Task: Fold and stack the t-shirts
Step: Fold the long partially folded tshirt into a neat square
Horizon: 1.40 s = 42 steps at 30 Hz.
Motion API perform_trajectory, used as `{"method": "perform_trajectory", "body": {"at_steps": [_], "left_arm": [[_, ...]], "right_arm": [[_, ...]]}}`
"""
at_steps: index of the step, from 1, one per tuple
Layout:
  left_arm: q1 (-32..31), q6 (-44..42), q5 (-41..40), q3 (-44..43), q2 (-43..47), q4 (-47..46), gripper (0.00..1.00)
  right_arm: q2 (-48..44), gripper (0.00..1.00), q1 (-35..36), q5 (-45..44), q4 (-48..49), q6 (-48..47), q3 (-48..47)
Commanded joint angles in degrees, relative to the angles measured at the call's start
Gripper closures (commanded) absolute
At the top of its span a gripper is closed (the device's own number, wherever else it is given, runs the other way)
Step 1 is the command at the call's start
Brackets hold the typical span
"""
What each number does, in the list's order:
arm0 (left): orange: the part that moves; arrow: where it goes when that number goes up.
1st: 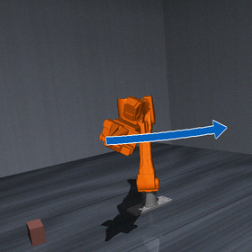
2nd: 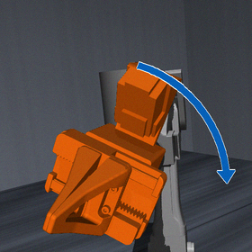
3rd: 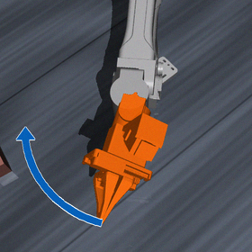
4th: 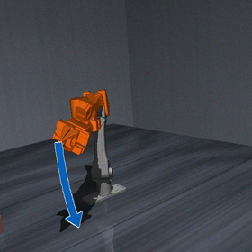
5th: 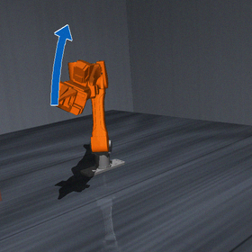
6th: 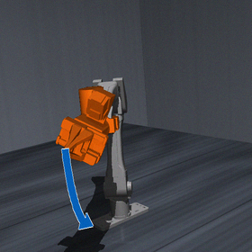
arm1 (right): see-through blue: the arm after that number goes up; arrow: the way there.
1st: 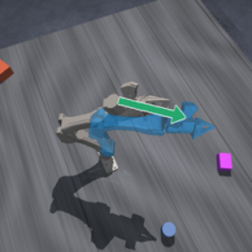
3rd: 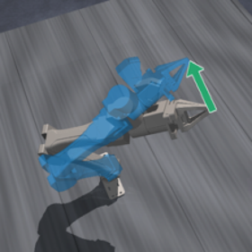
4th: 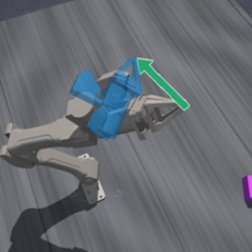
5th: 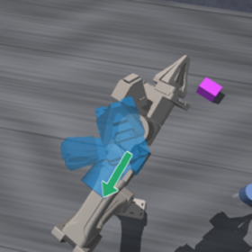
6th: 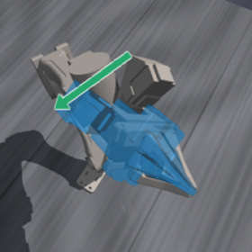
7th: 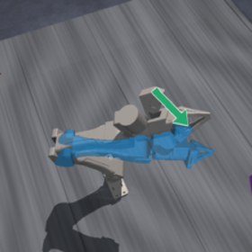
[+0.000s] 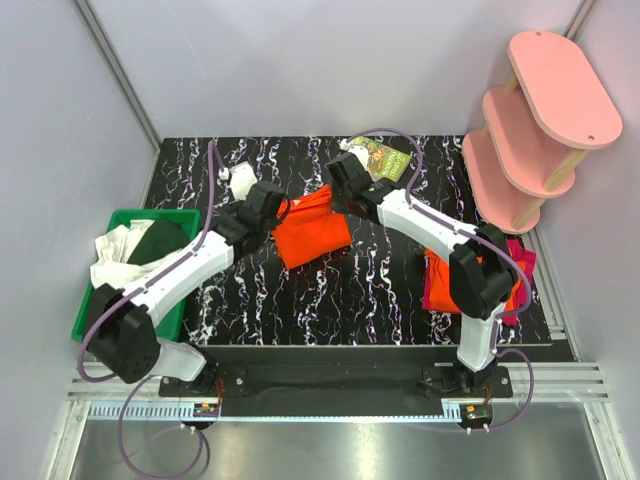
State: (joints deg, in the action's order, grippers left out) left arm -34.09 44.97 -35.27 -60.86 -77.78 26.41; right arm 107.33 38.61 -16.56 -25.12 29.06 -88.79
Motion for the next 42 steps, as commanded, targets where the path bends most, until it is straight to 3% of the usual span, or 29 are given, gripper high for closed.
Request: {"method": "perform_trajectory", "body": {"at_steps": [1, 9, 16, 26, 27, 30, 32, 33, 34, 37, 42], "left_arm": [[4.6, -5.6, -1.8, -4.2, -3.3, -1.1, 1.0], [9.9, -6.2, 0.6, -5.8, -8.9, -3.1, 1.0], [13.2, -4.6, 1.2, -7.2, -14.9, -3.0, 1.0], [14.7, -2.1, 1.3, -10.6, -24.3, -1.4, 1.0], [14.8, -1.9, 1.3, -10.8, -24.5, -1.5, 1.0], [15.1, -1.6, 1.8, -11.4, -25.1, -1.5, 0.96], [15.1, -1.6, 2.4, -10.0, -23.0, -3.6, 0.79], [15.1, -1.8, 2.9, -9.2, -21.8, -5.0, 0.61], [15.1, -1.8, 3.4, -7.7, -20.8, -5.9, 0.55], [14.8, -2.4, 5.0, -7.3, -17.7, -7.6, 0.41], [13.5, -3.8, 7.1, -7.0, -15.8, -8.9, 0.41]], "right_arm": [[3.7, 1.0, -4.3, -4.0, -1.2, -3.3, -6.1], [12.1, 1.0, -6.7, -1.5, -1.9, -5.0, -16.0], [23.4, 1.0, -8.1, 6.9, -3.3, -5.8, -28.8], [39.3, 1.0, -9.8, 14.5, -7.0, -5.0, -44.5], [39.8, 0.95, -9.9, 15.5, -7.0, -4.9, -45.8], [39.2, 0.63, -10.0, 14.7, -6.9, -5.0, -45.3], [36.3, 0.51, -10.0, 14.0, -6.3, -5.2, -43.8], [35.1, 0.47, -10.0, 13.3, -5.9, -5.2, -41.9], [33.8, 0.38, -10.0, 13.0, -5.6, -5.2, -40.9], [28.4, 0.32, -10.0, 11.2, -4.7, -5.2, -35.7], [20.5, 0.31, -10.0, 10.1, -0.5, -4.9, -22.1]]}}
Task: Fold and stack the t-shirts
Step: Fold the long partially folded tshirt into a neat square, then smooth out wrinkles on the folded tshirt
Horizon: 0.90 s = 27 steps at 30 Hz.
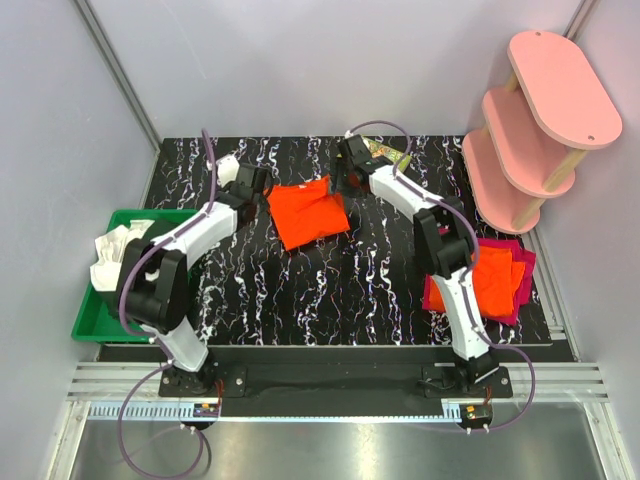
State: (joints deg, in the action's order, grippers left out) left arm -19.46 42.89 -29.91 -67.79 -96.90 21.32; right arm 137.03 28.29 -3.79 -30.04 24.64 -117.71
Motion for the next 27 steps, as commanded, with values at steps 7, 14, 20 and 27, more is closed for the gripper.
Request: {"method": "perform_trajectory", "body": {"at_steps": [7, 14, 20, 27], "left_arm": [[-5.8, -3.3, 12.0, -3.9, -4.6, -8.0, 0.48], [-8.7, -2.5, 19.1, -10.9, -16.1, -6.1, 0.53], [-9.7, -1.5, 19.9, -12.0, -18.7, -1.7, 0.57], [-10.3, 0.0, 19.7, -2.3, -12.0, -1.5, 0.57]], "right_arm": [[-11.2, 0.32, 0.6, -0.6, 6.7, 0.8, 17.4], [-8.1, 0.39, 1.2, 1.8, 7.2, 1.6, 20.1], [-10.4, 0.43, 1.6, 2.0, 7.2, 3.0, 25.4], [-17.0, 0.47, 4.2, 3.1, 7.5, 7.5, 35.3]]}}
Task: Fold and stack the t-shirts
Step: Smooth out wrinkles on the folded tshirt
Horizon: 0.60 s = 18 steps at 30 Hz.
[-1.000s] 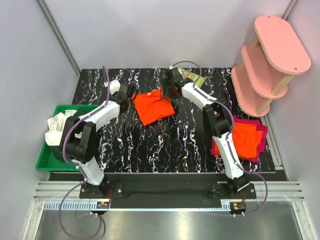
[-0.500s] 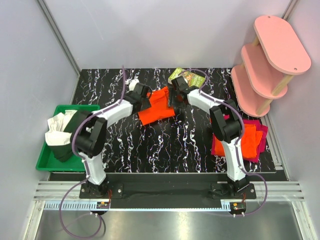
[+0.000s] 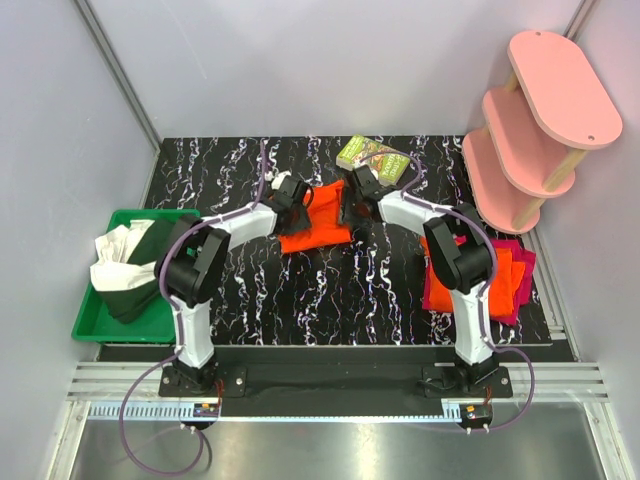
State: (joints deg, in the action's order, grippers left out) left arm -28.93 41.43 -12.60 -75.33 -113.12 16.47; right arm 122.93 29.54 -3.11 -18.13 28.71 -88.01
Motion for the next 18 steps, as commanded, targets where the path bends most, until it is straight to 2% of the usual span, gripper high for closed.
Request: {"method": "perform_trajectory", "body": {"at_steps": [1, 14, 18], "left_arm": [[-1.0, 1.8, 2.7, 6.3, 5.2, 3.2, 0.57], [-12.4, 6.4, -0.2, 22.4, 21.8, 7.1, 0.58], [-15.0, 9.4, -2.2, 26.3, 27.7, 8.2, 0.58]], "right_arm": [[-3.7, 0.47, 3.5, 2.5, -4.5, 4.4, 8.0], [-20.2, 0.48, 12.0, -0.2, -4.5, 9.7, 27.7], [-23.8, 0.48, 12.5, -2.1, -4.7, 9.4, 28.9]]}}
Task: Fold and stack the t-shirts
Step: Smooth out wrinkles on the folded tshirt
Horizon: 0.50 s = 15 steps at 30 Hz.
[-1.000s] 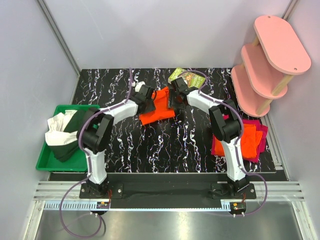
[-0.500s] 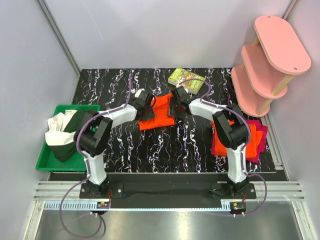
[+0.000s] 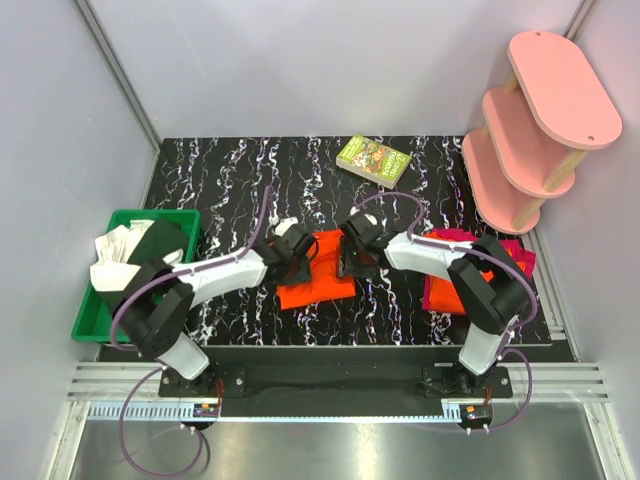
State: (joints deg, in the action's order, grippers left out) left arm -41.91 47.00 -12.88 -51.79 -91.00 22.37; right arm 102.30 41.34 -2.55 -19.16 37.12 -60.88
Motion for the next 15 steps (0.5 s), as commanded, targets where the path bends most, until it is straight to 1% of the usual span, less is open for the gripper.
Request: {"method": "perform_trajectory", "body": {"at_steps": [1, 4, 5, 6, 7, 9, 10, 12, 13, 15], "left_arm": [[-2.3, 3.8, -3.4, 2.8, 8.4, 2.6, 0.58], [-2.2, 2.4, -6.4, 0.1, 12.4, 4.7, 0.54], [-2.0, 1.6, -8.4, -1.4, 12.9, 5.6, 0.53], [-1.9, -0.1, -9.0, -4.6, 13.0, 6.4, 0.52], [-1.2, -0.9, -9.3, -6.0, 13.2, 7.2, 0.52], [0.1, -2.5, -9.6, -8.8, 13.2, 7.2, 0.52], [0.4, -2.8, -9.4, -9.3, 13.0, 6.9, 0.52], [0.9, -3.6, -9.2, -9.9, 11.5, 6.4, 0.53], [0.9, -3.7, -8.8, -9.9, 10.7, 5.7, 0.55], [0.9, -3.3, -8.5, -9.0, 8.5, 4.6, 0.61]], "right_arm": [[-3.7, 0.47, 0.6, -3.3, -4.0, 0.4, 0.9], [-4.9, 0.43, 0.6, -5.7, -7.9, -2.2, -6.3], [-5.2, 0.42, 0.5, -6.2, -8.8, -2.8, -10.7], [-5.4, 0.41, 0.6, -6.9, -10.4, -4.2, -12.7], [-5.4, 0.41, 0.6, -7.1, -10.9, -4.9, -14.6], [-5.7, 0.41, 0.5, -7.5, -11.3, -6.3, -18.4], [-5.4, 0.44, 0.6, -7.6, -11.3, -6.4, -19.1], [-4.5, 0.56, 0.6, -7.2, -11.2, -7.2, -20.8], [-2.9, 0.72, 0.5, -6.9, -11.2, -7.5, -21.6], [-1.2, 0.89, 0.5, -5.7, -11.2, -8.2, -22.5]]}}
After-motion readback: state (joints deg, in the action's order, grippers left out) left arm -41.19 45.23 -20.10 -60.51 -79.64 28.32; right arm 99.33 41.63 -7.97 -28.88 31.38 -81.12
